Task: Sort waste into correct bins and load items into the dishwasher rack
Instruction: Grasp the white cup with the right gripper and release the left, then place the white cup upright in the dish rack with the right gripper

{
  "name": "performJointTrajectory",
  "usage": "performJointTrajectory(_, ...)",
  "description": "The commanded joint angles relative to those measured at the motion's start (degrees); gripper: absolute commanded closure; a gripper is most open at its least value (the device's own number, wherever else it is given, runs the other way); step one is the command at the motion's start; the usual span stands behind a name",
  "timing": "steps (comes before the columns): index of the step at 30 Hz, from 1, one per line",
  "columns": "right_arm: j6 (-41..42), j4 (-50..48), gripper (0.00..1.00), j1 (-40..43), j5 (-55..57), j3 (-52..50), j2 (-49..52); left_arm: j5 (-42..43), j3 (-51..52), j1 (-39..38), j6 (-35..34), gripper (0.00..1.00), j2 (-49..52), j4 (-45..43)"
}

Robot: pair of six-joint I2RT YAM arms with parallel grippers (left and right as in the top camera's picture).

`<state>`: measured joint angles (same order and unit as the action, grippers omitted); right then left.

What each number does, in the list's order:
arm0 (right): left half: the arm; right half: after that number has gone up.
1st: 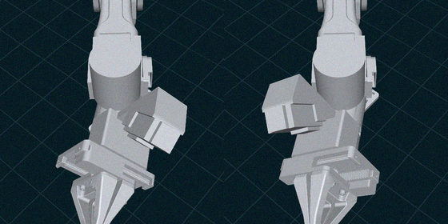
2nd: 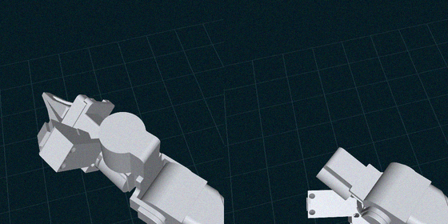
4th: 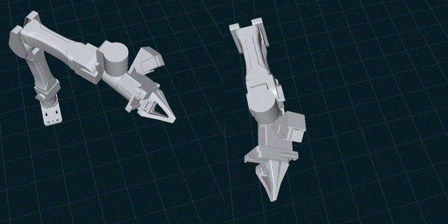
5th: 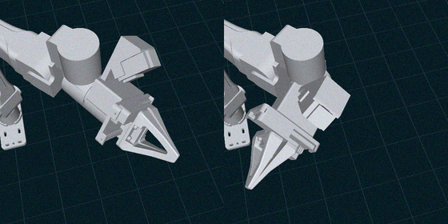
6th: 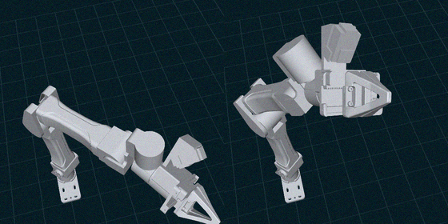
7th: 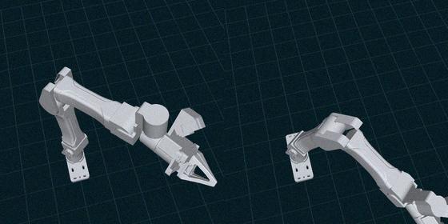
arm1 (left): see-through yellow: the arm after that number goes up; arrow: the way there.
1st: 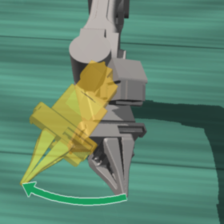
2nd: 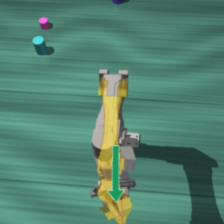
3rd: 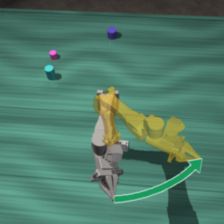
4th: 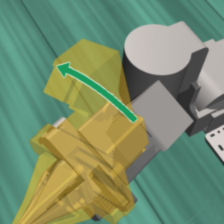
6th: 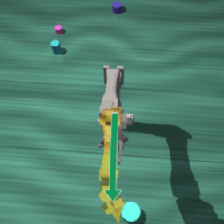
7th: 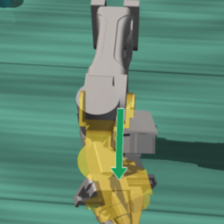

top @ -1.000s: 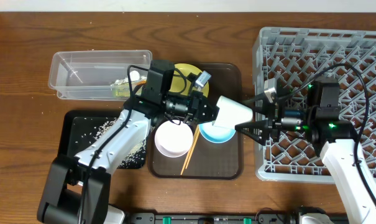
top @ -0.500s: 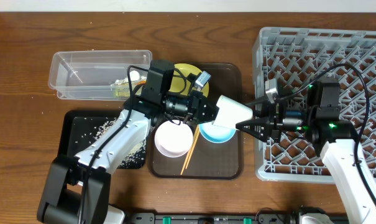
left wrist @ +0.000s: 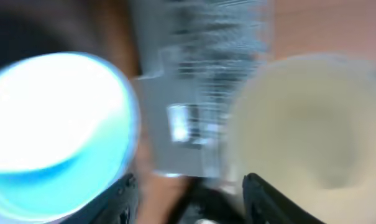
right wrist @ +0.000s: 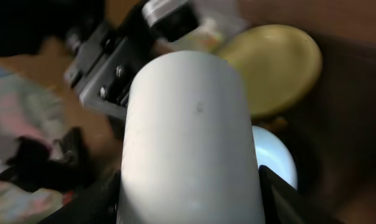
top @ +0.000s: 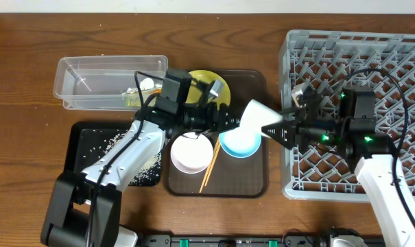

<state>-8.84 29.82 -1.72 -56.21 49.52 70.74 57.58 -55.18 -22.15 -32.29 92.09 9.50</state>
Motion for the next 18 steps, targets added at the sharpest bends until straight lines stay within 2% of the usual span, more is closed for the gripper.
performJointTrajectory(1, 3.0, 5.0, 0.6, 0.3, 12.8, 6.4, -2.9, -17.2, -0.3, 1.3, 11.1, 0.4, -1.0, 5.9)
performJointTrajectory(5, 3.1, 18.5, 0.61, 0.3, 27.6, 15.0, -3.2, -24.5, -0.3, 3.6, 15.6, 0.39, -5.7, 13.5)
performJointTrajectory(8, 6.5, 26.4, 0.67, 0.8, 38.1, 21.1, -3.1, -30.4, -0.3, 5.2, 17.1, 0.39, -12.2, 18.9)
performJointTrajectory(14, 12.0, 37.1, 0.66, 5.7, 51.4, 27.2, -3.1, -45.4, -0.3, 7.1, 17.0, 0.39, -25.2, 28.0)
performJointTrajectory(18, 13.6, 41.4, 0.66, 12.2, 55.2, 27.3, -2.5, -51.7, -0.3, 7.1, 17.0, 0.38, -30.4, 30.4)
